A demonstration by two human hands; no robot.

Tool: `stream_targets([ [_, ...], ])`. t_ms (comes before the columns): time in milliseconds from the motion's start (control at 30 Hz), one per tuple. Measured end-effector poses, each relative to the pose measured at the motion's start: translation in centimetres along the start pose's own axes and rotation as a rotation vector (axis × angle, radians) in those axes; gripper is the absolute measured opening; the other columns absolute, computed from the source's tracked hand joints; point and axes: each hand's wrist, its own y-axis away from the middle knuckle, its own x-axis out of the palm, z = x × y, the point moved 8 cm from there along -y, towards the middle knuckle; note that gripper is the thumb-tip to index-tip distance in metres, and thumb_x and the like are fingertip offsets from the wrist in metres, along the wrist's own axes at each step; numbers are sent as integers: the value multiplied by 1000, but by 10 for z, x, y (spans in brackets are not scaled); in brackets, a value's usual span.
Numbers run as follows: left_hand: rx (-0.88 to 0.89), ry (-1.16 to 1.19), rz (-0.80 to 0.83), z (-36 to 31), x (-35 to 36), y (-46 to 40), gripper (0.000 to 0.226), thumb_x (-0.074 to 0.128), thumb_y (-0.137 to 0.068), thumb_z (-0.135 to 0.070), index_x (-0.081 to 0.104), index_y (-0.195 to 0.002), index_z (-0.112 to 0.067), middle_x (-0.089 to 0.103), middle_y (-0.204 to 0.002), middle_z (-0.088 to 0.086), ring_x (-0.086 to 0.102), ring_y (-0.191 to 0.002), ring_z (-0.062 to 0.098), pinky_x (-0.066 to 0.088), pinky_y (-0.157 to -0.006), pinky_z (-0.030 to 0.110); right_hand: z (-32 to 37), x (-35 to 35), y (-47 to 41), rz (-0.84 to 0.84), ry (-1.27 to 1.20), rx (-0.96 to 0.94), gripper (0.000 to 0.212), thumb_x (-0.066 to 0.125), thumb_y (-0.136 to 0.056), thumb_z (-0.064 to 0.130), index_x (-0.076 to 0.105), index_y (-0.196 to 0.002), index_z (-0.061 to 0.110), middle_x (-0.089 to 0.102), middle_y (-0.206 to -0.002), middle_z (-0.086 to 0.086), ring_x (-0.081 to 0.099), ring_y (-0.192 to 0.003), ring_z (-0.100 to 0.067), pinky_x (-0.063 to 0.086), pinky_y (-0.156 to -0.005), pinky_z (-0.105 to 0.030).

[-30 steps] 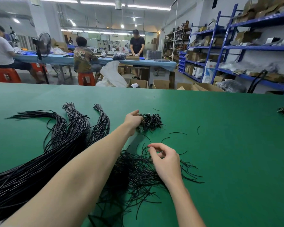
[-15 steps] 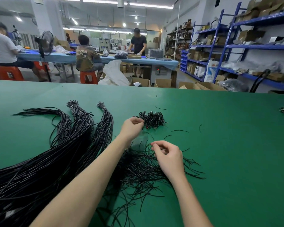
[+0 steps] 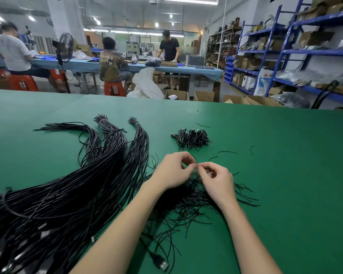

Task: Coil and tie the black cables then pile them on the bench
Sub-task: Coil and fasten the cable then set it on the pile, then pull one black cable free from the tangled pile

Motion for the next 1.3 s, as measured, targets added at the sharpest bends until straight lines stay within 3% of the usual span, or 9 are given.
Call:
stream_targets([
  [100,-77,-168,-59,14,-9,-1,11,60,-93,-35,68,-95,-29,71,-93,-10,63,-82,16,50,-76,28,-1,3,1,9,16,11,15,68,-91,25,76,-80,32,74,-68,8,57,-56,-3,46,-57,-16],
  [267,-234,-513,-120,51,-27,2,24,49,-100,-32,63,-115,-19,63,-115,5,56,-112,27,46,-85,37,3,4,2,3,30,-6,17,66,-93,27,76,-81,34,76,-75,2,55,-56,-3,50,-60,-24],
  [467,-354,-578,-109,73,-36,8,30,47,-102,-31,57,-124,-14,52,-127,13,50,-120,32,45,-92,42,13,21,6,55,101,-59,18,68,-92,28,75,-79,37,73,-71,12,65,-69,-4,56,-67,-27],
  [567,-392,-515,-122,78,-42,9,26,49,-101,-24,56,-122,-11,51,-126,14,49,-119,33,45,-90,43,16,22,5,63,130,-75,17,68,-91,29,75,-78,38,72,-69,14,65,-72,-1,58,-69,-28],
  [700,-433,-438,-181,85,-56,12,18,55,-93,-7,59,-110,-9,56,-115,13,57,-103,32,45,-78,38,21,26,6,72,135,-88,17,68,-90,31,74,-78,40,72,-69,12,64,-72,-2,58,-70,-30],
  [833,-444,-443,-194,88,-58,13,16,58,-90,-5,62,-105,-9,62,-111,13,62,-98,32,49,-76,38,26,38,11,116,144,-104,16,68,-91,31,75,-78,38,72,-69,10,65,-71,-3,59,-73,-33],
  [967,-457,-544,-170,86,-60,13,11,61,-90,-11,52,-96,-13,61,-110,12,60,-95,31,42,-73,35,30,44,13,146,157,-127,15,67,-91,32,74,-79,38,72,-70,10,65,-72,-3,59,-73,-33],
  [1133,-502,-657,-97,85,-59,10,16,67,-86,-21,55,-96,-16,65,-108,8,64,-103,30,38,-75,33,33,45,14,150,160,-131,14,66,-92,32,76,-83,35,73,-71,9,66,-73,-4,60,-74,-34],
  [1300,-539,-585,-69,88,-56,12,25,70,-83,-31,53,-93,-15,65,-105,7,63,-97,29,41,-75,32,35,45,15,143,155,-135,14,67,-91,32,75,-81,37,72,-69,10,64,-72,-3,59,-72,-34],
])
